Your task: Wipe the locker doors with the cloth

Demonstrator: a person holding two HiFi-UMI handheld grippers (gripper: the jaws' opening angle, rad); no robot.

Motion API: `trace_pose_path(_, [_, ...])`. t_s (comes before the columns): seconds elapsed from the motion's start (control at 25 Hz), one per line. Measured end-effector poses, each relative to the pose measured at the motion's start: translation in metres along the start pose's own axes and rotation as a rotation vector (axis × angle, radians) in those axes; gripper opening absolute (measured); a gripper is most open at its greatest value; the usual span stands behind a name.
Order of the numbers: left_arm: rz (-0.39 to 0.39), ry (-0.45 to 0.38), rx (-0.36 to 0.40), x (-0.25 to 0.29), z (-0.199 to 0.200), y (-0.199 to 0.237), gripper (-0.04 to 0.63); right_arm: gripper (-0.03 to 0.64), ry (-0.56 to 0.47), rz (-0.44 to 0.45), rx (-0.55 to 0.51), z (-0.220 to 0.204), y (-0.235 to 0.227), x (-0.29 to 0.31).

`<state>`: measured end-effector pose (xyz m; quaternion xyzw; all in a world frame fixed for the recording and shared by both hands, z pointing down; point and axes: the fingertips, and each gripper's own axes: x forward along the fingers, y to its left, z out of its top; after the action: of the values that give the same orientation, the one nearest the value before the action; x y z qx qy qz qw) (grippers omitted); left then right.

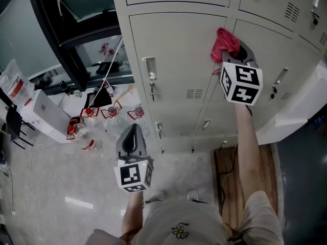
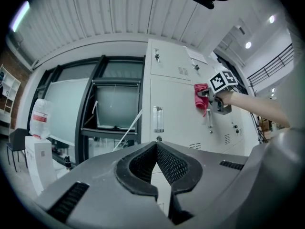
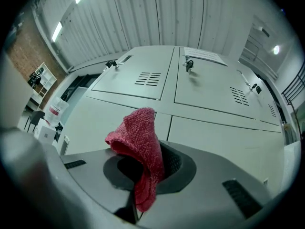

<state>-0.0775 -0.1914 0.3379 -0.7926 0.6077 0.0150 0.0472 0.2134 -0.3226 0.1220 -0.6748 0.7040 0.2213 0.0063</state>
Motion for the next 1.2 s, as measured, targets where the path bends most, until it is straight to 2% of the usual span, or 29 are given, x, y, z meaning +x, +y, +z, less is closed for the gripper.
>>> trace_pose_path(0.44, [0.005,0.001,0.004,-0.007,0.002,0.006,0.017,0.029,0.026,-0.048,-0.008,-0.005,-0.014,-0.002])
trace_pose_path(0.6, [0.013,0.008,0.004,-0.012,0.0,0.01,0.017,0.029,0.026,-0.052,0.031,0.008,-0.003,-0.01])
trace_pose_path(0.68, [0.02,0.01,0.004,-0.015,-0.001,0.013,0.016,0.029,-0.026,-0.012,0.043,0.027,0.017,-0.019])
trace_pose_path(0.88, [0.053,0.002,0.014,-0.021,0.005,0.026,0.016,0.029,-0.12,0.155,0.111,0.058,0.094,-0.027])
trace_pose_path(1.0, [0.067,0.01,0.022,-0.026,0.001,0.036,0.016,0.029,-0.128,0.243,0.131,0.054,0.145,-0.024])
trace_pose_path(1.2, [0.121,0.014,0.012,-0.036,0.004,0.057,0.016,0.029,-0.082,0.372,0.127,0.032,0.225,-0.012])
